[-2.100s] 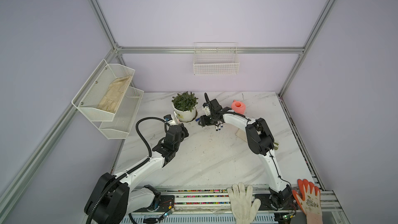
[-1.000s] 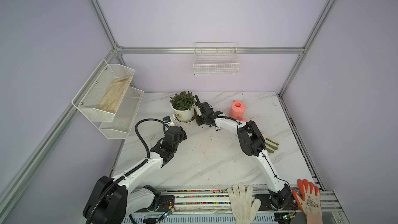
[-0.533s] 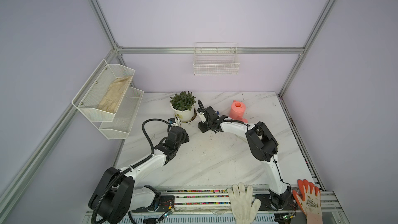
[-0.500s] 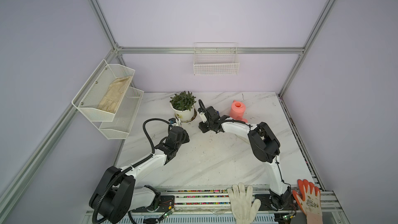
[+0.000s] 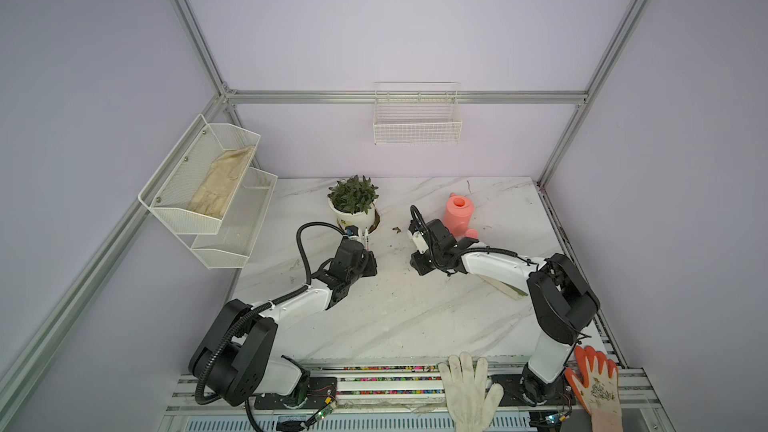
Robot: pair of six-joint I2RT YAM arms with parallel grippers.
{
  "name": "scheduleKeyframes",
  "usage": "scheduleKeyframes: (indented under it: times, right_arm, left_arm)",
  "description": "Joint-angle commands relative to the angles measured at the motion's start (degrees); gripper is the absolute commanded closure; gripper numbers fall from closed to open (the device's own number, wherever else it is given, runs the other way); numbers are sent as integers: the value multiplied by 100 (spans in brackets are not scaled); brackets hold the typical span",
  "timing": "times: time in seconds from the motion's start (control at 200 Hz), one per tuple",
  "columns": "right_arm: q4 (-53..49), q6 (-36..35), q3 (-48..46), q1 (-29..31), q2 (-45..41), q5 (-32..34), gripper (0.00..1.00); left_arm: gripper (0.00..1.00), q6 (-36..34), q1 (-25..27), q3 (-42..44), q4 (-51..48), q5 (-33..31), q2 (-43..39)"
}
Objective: Insert the pens into the pen caps
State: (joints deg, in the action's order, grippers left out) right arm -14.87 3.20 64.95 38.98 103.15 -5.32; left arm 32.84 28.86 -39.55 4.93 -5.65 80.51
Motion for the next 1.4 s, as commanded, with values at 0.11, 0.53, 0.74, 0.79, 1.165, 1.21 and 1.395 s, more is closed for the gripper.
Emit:
scheduleKeyframes:
  times: [0.11, 0.53, 0.74, 0.79, 1.165, 1.21, 1.395]
  right_arm:
    - [-113, 308, -297, -84, 81, 198, 69]
    - [-319, 654, -430, -110, -45, -5, 39]
    - [-703, 1111, -444, -175, -131, -520, 37]
    - [-761, 1280, -441, -221, -95, -611, 37]
    - [-1258, 1362, 147, -312, 517, -927, 40]
    - [-1302, 1371, 215, -312, 561, -925, 40]
    - [-1367, 1167, 577, -304, 853, -933, 42]
  left_arm:
    - [100, -225, 136, -568, 264, 11, 211]
    - [100, -243, 180, -611, 289, -33, 312]
    - [100, -260, 192, -635, 347, 40, 390]
    - [100, -261, 184, -643, 372, 52, 404]
    - [100, -339, 189, -611, 395, 5, 377]
    - [100, -340, 181, -611, 398, -13, 381]
    - [100, -348, 187, -649, 396, -12, 393]
